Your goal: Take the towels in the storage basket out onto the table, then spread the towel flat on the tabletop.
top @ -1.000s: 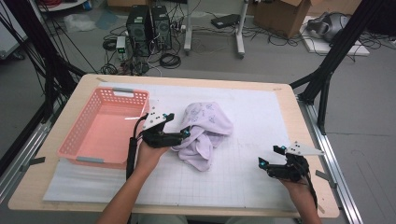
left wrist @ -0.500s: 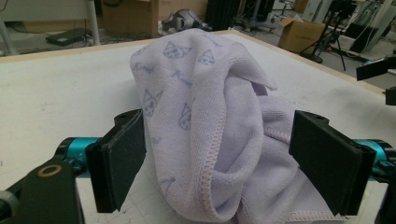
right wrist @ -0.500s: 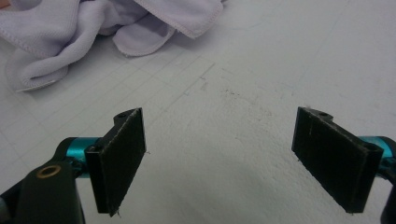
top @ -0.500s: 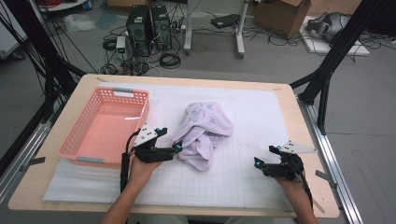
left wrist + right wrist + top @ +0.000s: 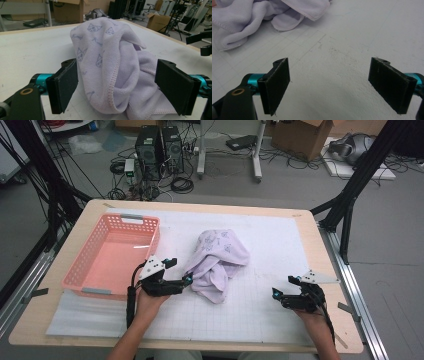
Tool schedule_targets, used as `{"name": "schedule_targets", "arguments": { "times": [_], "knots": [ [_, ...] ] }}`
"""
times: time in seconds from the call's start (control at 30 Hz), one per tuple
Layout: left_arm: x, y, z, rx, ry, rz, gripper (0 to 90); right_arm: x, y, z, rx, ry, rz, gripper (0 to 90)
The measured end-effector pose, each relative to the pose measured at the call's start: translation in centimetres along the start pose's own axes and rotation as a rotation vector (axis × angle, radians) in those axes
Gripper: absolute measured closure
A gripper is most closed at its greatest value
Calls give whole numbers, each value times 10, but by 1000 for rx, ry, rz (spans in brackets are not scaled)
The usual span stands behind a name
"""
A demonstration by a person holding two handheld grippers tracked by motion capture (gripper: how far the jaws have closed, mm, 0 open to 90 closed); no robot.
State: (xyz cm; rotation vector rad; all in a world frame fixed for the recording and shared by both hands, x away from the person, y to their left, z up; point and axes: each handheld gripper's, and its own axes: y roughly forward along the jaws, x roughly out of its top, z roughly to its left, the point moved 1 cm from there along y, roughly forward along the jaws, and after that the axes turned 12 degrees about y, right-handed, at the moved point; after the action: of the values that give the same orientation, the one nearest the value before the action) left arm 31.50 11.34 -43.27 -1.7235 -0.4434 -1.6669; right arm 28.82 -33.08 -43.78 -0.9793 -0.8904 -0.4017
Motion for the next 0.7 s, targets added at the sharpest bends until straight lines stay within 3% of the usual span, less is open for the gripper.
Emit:
{"name": "schedule_targets", "arguments": {
  "times": [0.4, 0.7],
  "knots": [
    [-1, 1, 0, -2, -7, 3, 197, 2, 5, 4, 6, -8, 1, 164],
    [-4, 3, -1, -6, -11, 15, 197, 8, 22, 16, 44, -41, 46, 162]
  ]
}}
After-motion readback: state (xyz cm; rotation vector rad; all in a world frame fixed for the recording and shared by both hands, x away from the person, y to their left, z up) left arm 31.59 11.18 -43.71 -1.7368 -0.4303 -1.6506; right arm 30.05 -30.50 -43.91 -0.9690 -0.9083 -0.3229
